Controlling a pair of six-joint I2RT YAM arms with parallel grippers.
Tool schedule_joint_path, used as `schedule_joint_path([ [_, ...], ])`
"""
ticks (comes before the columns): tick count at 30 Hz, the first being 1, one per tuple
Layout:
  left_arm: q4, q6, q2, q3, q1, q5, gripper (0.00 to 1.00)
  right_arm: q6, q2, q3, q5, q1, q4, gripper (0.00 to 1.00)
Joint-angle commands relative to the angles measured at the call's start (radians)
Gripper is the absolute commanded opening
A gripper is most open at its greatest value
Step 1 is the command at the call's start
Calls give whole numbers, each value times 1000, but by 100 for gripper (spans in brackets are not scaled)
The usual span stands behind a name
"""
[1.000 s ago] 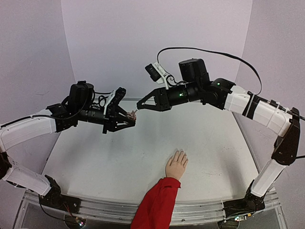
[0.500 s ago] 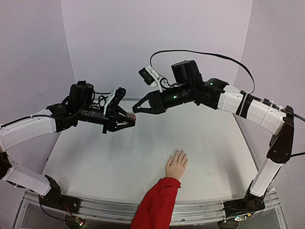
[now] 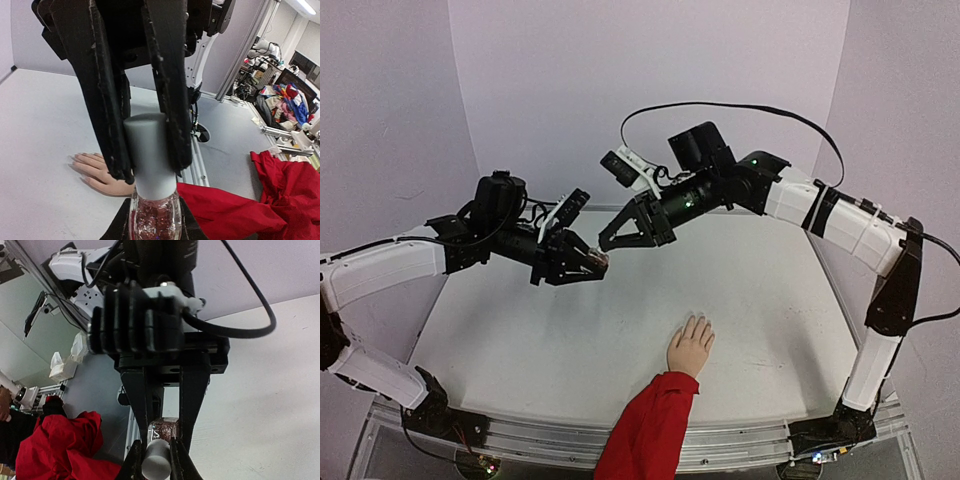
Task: Paint the nails
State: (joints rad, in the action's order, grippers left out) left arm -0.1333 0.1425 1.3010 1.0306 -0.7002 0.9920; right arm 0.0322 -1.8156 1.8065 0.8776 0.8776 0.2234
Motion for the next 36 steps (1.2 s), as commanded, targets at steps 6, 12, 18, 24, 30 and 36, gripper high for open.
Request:
schedule_joint_path([
  [6,73,-23,-47,108,2,-113,0,191,-93,68,65,5,176,0],
  [12,215,60,-69,91,-46,-481,0,85,-133,45,-14,6,110,0],
  [18,631,161,-42,-19,-109,-782,0,-212,-158,-32,-193,18,-80,0],
  [24,799,208,70,9,-133,-928,0,-674,-176,-44,-708,132,-144,0],
  [30,850,190,129,19,-147,-928,0,-818,-237,35,-913,184,-149,0],
  [36,849,99,83,-97,-150,-944,0,-767,-190,55,-948,174,-155,0],
])
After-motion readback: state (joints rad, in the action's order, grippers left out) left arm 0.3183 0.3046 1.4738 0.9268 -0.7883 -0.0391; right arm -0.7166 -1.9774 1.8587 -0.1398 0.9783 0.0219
